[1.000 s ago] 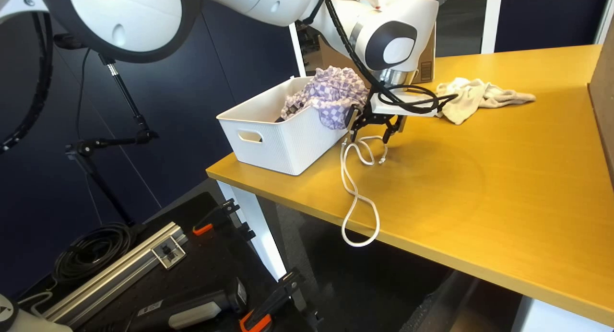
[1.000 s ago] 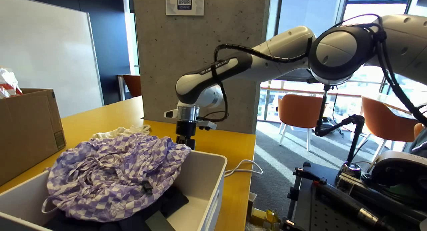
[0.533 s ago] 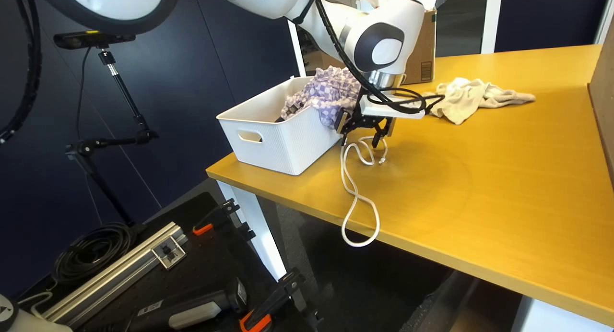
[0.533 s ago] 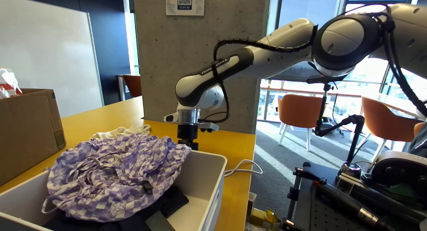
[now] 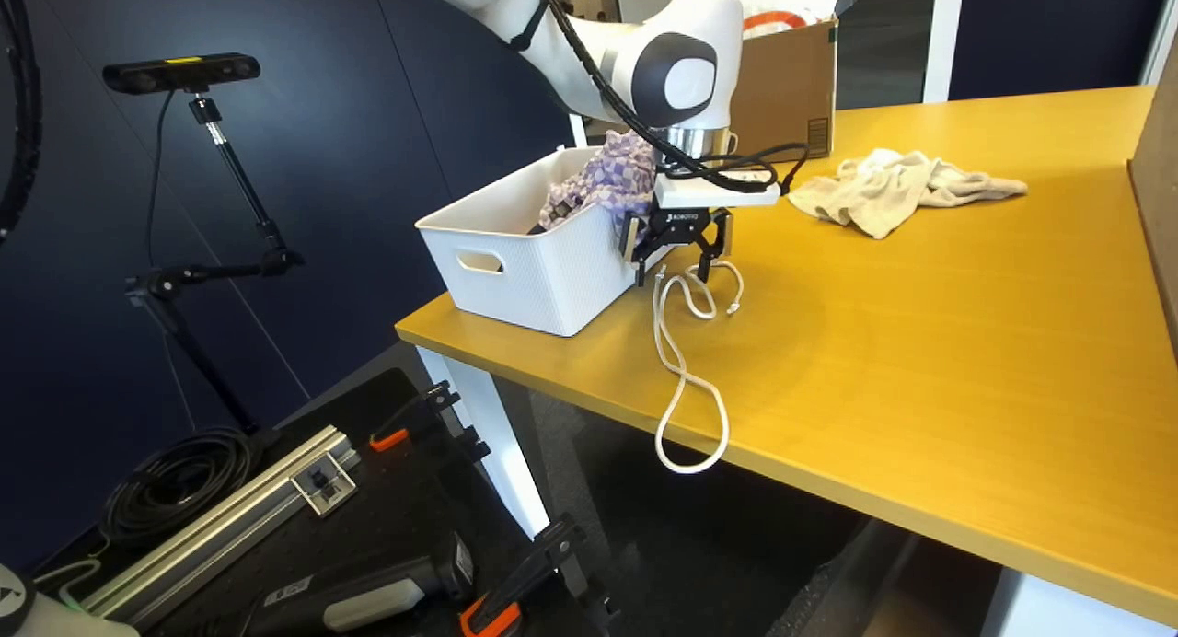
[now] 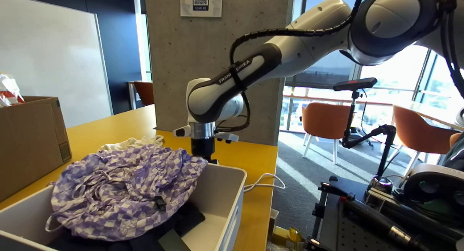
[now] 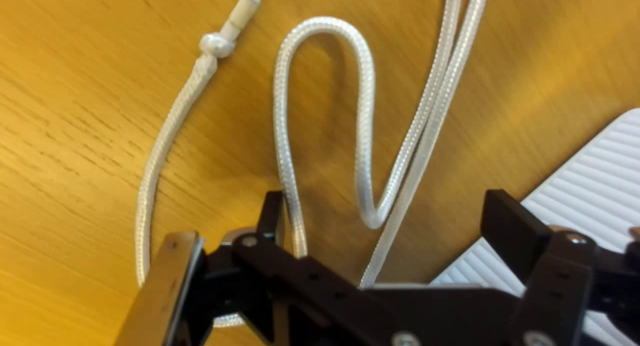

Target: Put the rope inside basket

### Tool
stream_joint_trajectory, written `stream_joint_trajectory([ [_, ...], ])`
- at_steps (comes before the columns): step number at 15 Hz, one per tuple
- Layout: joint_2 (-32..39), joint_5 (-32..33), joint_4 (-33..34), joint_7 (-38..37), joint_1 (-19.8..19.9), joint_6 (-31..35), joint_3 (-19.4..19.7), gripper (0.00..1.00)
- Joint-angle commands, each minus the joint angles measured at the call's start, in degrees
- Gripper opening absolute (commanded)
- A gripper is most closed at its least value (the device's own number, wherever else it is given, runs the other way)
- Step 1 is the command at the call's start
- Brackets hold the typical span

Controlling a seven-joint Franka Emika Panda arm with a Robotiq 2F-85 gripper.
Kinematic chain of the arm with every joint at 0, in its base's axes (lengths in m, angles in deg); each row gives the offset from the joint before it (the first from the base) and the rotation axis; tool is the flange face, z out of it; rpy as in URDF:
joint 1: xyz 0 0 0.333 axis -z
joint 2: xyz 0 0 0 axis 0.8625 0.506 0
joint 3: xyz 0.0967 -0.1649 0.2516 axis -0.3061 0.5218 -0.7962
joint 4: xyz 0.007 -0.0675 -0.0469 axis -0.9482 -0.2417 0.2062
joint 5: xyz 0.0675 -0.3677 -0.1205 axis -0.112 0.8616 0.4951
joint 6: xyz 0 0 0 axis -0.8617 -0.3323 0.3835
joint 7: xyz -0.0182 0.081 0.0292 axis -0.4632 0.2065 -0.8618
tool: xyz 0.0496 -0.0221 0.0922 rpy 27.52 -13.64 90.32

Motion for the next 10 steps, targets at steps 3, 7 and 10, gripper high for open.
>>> stream_joint_trajectory([
  [3,-5.5,7.8,-11.6,-7.6,-3.9,9.0,5.0,1.00],
  [7,-7.2,13.0,-16.7,-12.5,-5.4,16.1,6.8,1.00],
  [10,-9.0,17.1,-19.4,-16.7,-6.5,19.7,8.3,1.00],
])
